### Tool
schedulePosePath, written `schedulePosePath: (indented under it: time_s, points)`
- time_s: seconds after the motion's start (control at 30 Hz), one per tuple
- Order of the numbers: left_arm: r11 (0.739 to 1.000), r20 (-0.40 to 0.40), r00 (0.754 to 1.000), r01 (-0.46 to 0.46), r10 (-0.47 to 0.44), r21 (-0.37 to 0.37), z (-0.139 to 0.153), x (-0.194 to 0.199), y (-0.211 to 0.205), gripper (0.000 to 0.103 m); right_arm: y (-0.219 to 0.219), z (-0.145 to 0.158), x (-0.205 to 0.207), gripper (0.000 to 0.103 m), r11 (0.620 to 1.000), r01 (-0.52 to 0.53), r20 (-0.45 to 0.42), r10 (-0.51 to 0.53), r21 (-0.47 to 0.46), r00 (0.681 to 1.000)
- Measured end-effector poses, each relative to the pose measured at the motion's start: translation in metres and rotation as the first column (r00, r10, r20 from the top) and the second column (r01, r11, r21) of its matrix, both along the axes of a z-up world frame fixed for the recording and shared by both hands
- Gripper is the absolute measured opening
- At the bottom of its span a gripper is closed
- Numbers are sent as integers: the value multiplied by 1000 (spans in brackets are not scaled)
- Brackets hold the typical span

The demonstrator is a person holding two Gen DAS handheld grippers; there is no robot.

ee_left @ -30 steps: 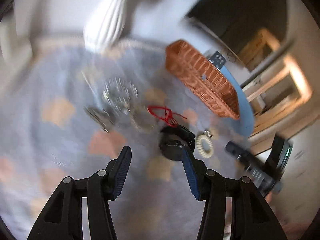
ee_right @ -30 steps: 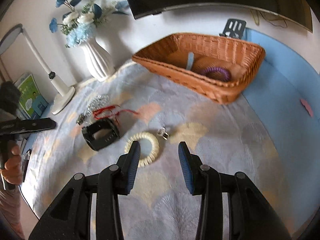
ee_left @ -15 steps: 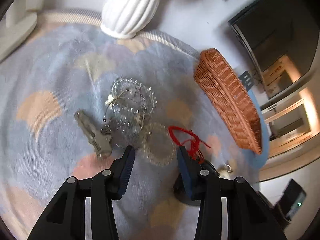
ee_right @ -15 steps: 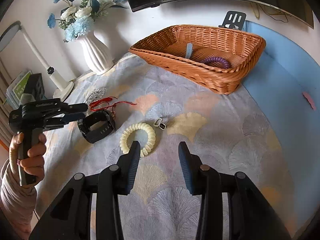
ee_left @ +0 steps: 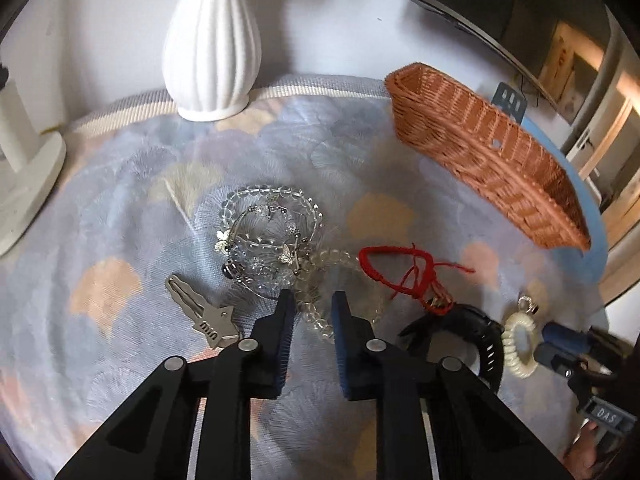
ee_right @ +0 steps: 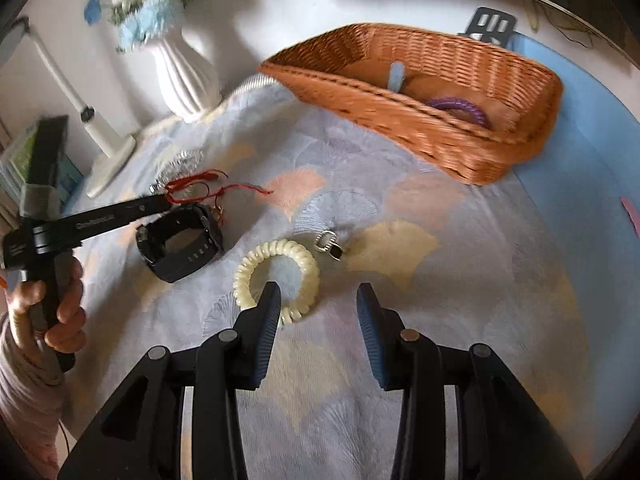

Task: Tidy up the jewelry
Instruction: 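Grasp the clear beaded bracelet with the left tool while the right tool grasps the cream coil hair tie, then carry both items over the wicker basket and open both tools to release them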

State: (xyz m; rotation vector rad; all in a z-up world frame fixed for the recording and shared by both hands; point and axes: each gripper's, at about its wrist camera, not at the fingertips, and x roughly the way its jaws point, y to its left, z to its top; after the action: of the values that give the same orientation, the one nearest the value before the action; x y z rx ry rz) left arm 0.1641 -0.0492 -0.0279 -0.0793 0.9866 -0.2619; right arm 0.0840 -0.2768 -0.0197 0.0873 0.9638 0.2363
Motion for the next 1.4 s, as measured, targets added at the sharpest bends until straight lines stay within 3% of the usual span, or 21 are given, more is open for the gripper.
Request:
schedulePosePath:
  time_s: [0.37, 0.43, 0.5, 0.63, 0.83, 0.97, 1.07, 1.2, 1.4]
  points:
    - [984, -31, 988, 155, -153, 87, 2, -56, 15, 16, 40, -4, 14, 39, 975, -26, 36, 35, -221, 999]
    - [981, -24, 987, 163, -161, 107, 2, -62, 15, 16, 43, -4, 14, 32, 971, -39, 42, 51, -236, 998]
    - [977, -11, 986, 165, -165, 133, 2, -67, 13, 16, 48, -3, 8, 16, 963, -69, 47, 84, -262, 995]
    - [973, 4, 985, 171, -174, 154, 2, -70, 7, 12, 55, -3, -8, 13, 954, -134, 34, 148, -270, 988]
    - [972, -2, 979, 202, -204, 117, 3, -90, 7, 8, 51, -3, -39, 12, 951, -229, -8, 233, -206, 973]
    - [975, -27, 975, 220, -220, 22, 5, -113, 15, 8, 51, -2, -63, 12, 942, -286, -34, 284, -174, 958]
    - [972, -39, 972, 230, -232, -42, 8, -131, 20, 8, 48, 0, -77, 12, 942, -320, -56, 316, -101, 947]
    - [966, -18, 970, 239, -242, -97, 25, -146, 23, 8, 43, 6, -87, 12, 947, -315, -61, 312, -55, 948]
    - [956, 68, 958, 284, -279, -73, 69, -151, 7, 8, 24, 35, -89, 12, 962, -272, -8, 271, -20, 962]
